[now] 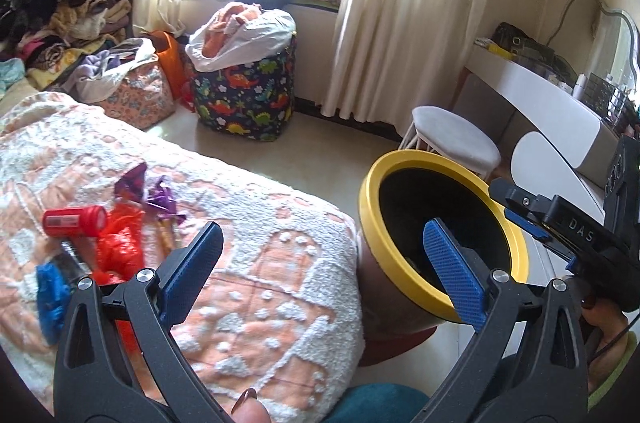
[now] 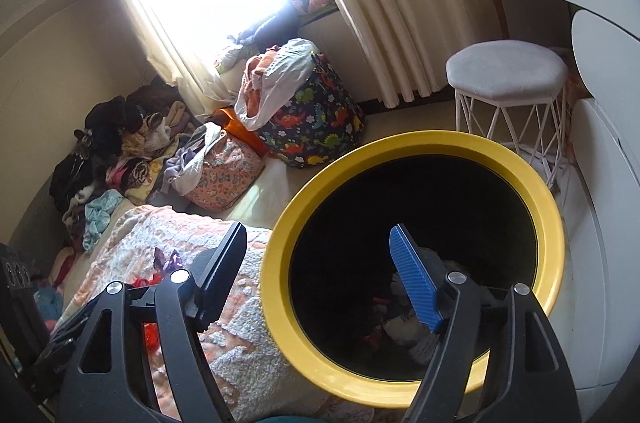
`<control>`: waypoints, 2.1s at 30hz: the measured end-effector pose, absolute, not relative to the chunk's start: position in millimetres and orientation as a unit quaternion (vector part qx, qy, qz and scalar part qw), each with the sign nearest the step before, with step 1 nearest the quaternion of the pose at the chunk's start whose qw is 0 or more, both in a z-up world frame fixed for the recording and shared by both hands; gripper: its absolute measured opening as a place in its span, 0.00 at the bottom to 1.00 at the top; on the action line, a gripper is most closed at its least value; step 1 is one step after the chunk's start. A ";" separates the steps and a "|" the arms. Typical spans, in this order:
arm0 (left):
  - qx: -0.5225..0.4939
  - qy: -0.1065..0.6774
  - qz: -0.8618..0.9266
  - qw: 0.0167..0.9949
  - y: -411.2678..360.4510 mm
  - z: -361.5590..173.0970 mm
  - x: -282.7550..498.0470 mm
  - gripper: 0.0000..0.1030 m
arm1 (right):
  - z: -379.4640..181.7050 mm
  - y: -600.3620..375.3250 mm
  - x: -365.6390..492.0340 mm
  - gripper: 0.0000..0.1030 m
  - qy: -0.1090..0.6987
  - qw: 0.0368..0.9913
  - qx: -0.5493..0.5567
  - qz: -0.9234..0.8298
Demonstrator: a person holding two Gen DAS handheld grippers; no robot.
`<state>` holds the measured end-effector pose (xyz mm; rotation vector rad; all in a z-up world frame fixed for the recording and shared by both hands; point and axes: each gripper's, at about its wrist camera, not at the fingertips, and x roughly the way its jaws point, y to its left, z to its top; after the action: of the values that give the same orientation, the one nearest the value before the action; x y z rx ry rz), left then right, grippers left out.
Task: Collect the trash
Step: 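Move both tools back toward the trash on the bed, then grasp the red plastic bag with the right tool while the left tool grasps the red bottle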
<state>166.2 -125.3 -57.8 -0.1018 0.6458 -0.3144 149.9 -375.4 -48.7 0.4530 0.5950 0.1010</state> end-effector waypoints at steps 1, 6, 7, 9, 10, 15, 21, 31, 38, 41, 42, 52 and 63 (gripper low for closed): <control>-0.051 0.315 -0.152 0.936 -122.2 -57.1 165.0 0.90 | -48.4 -373.4 149.1 0.70 0.290 0.930 0.219 0.051; -0.057 0.310 -0.139 0.939 -108.1 -53.9 161.1 0.90 | -46.2 -362.3 149.1 0.70 0.291 0.932 0.207 0.064; -0.059 0.309 -0.136 0.939 -104.8 -53.6 160.1 0.90 | -45.8 -359.8 148.5 0.70 0.291 0.932 0.204 0.066; -0.062 0.308 -0.130 0.940 -99.7 -53.0 158.7 0.90 | -45.2 -353.7 146.4 0.70 0.291 0.933 0.199 0.073; -0.064 0.307 -0.126 0.941 -95.7 -52.5 158.1 0.90 | -44.7 -352.1 146.9 0.70 0.292 0.933 0.196 0.075; -0.073 0.304 -0.110 0.944 -80.1 -50.7 154.9 0.90 | -41.7 -335.7 143.4 0.71 0.292 0.934 0.186 0.093; -0.087 0.300 -0.088 0.946 -56.3 -47.6 151.3 0.90 | -38.3 -312.5 140.0 0.71 0.294 0.933 0.171 0.115; -0.107 0.288 -0.059 0.950 -23.0 -44.0 145.1 0.90 | -36.0 -271.9 130.3 0.71 0.294 0.933 0.143 0.153; -0.126 0.289 -0.043 0.948 0.6 -47.4 144.2 0.90 | -39.4 -241.2 124.6 0.71 0.304 0.927 0.123 0.183; -0.132 0.289 -0.037 0.947 8.5 -48.3 143.9 0.90 | -39.4 -231.4 122.6 0.73 0.307 0.925 0.116 0.193; -0.134 0.290 -0.035 0.947 11.3 -49.0 143.8 0.90 | -39.4 -228.4 122.0 0.73 0.308 0.924 0.114 0.196; -0.158 0.301 -0.006 0.940 46.3 -61.1 145.5 0.90 | -44.1 -200.1 121.7 0.73 0.329 0.913 0.104 0.218; -0.222 0.335 0.000 0.916 82.0 -85.5 158.1 0.75 | -58.7 -155.8 137.3 0.73 0.363 0.899 0.073 0.236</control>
<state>158.1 82.0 -85.5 -0.4565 0.6903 0.0000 137.3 -155.8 -58.7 0.1520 0.7507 0.4882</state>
